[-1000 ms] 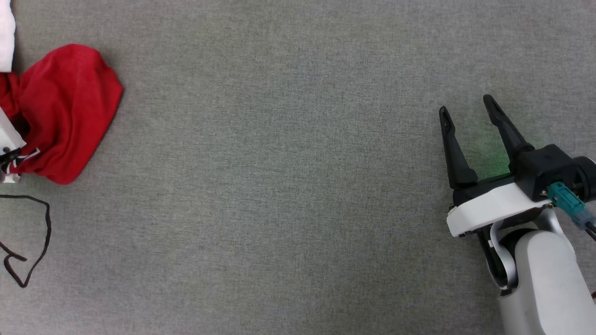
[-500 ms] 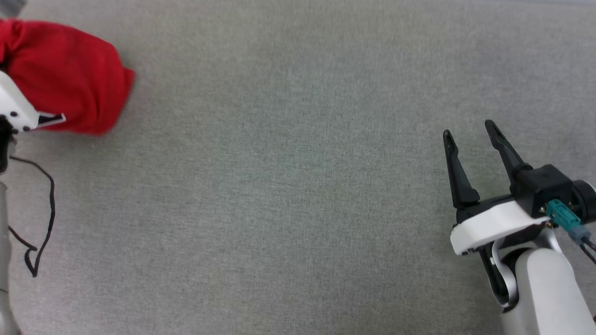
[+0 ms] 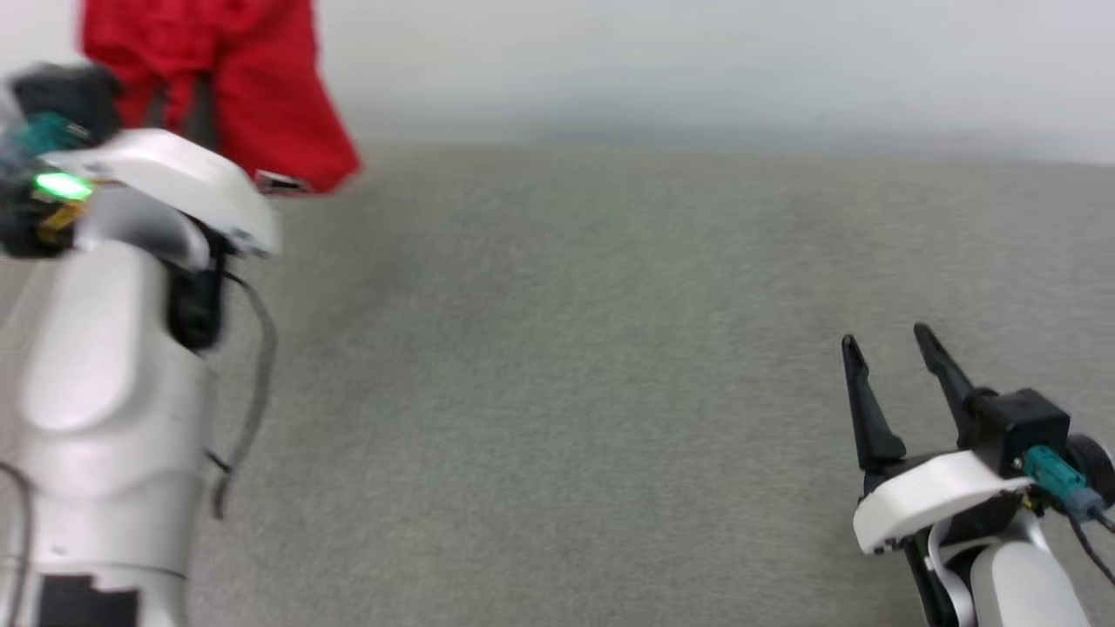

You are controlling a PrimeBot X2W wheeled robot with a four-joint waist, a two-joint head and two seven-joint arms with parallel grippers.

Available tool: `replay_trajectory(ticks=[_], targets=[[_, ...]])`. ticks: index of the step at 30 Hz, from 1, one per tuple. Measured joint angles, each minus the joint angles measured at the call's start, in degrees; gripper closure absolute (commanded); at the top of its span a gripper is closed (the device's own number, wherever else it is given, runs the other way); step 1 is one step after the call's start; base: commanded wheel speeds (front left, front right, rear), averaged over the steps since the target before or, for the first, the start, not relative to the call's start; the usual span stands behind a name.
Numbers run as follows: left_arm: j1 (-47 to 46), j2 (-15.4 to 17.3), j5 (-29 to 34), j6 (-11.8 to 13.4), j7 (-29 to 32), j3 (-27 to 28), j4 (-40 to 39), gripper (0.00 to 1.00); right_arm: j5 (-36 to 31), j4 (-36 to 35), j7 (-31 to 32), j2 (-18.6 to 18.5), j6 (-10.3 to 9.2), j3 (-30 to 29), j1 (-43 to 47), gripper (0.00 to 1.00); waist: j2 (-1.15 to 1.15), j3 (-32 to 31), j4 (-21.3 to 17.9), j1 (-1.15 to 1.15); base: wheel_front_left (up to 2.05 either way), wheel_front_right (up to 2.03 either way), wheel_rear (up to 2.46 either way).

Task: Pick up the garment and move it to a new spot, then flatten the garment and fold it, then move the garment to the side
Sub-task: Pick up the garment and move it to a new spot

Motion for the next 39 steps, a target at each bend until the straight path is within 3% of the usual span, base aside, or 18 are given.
replay_trajectory(ticks=[12,17,23,24,25,26,27,32,39], targets=[[14.5,-13.9,-3.6,-0.1,-1.1,-8.0,-12.6,1.0,1.0,-3.1,3.1,0.0,0.0,-1.0,5.3,0.0,0.0,-5.7,-10.9,0.0,0.0,0.0,0.0],[23.4,-15.4,-6.5,0.5,-0.4,-14.0,-15.7,1.0,1.6,-4.5,4.0,0.0,0.0,-1.7,6.9,0.0,0.0,-5.4,-14.1,0.0,0.0,0.0,0.0],[33.1,-15.6,-7.9,3.2,0.9,-20.8,-12.9,1.0,2.1,-5.2,4.1,0.0,0.0,-2.2,7.3,0.0,0.0,-3.3,-14.1,0.01,0.0,0.0,0.0],[34.1,-15.5,-7.9,3.6,0.9,-21.4,-12.2,0.89,2.2,-5.2,4.1,0.0,0.0,-2.0,7.3,0.0,0.0,-3.2,-13.9,0.01,0.0,0.0,0.0],[34.8,-15.5,-7.7,3.9,0.9,-22.0,-11.5,0.59,2.3,-5.1,4.1,0.0,0.0,-1.9,7.3,0.0,0.0,-3.1,-13.6,0.0,0.0,0.0,0.0],[35.5,-15.5,-7.9,3.9,0.9,-22.3,-10.9,0.08,2.4,-5.0,4.0,0.1,0.01,-1.7,7.3,0.0,0.0,-3.1,-13.3,0.0,0.0,0.0,0.0],[35.7,-15.5,-7.5,3.9,0.9,-23.2,-10.5,0.0,2.4,-4.9,3.9,0.1,0.0,-1.8,7.3,0.0,0.0,-3.1,-12.9,0.01,0.0,0.0,0.0],[35.7,-15.2,-5.1,4.3,-3.4,-24.1,-12.1,0.0,2.5,-4.1,3.5,0.1,0.0,-1.6,7.4,0.0,0.0,-4.5,-11.1,0.01,0.0,0.0,0.0],[35.6,-13.6,-2.5,7.8,-7.8,-22.9,-19.4,0.0,2.5,-3.9,3.6,0.1,0.0,-2.5,8.4,0.0,0.0,-7.2,-8.2,0.01,0.0,0.0,0.0]])
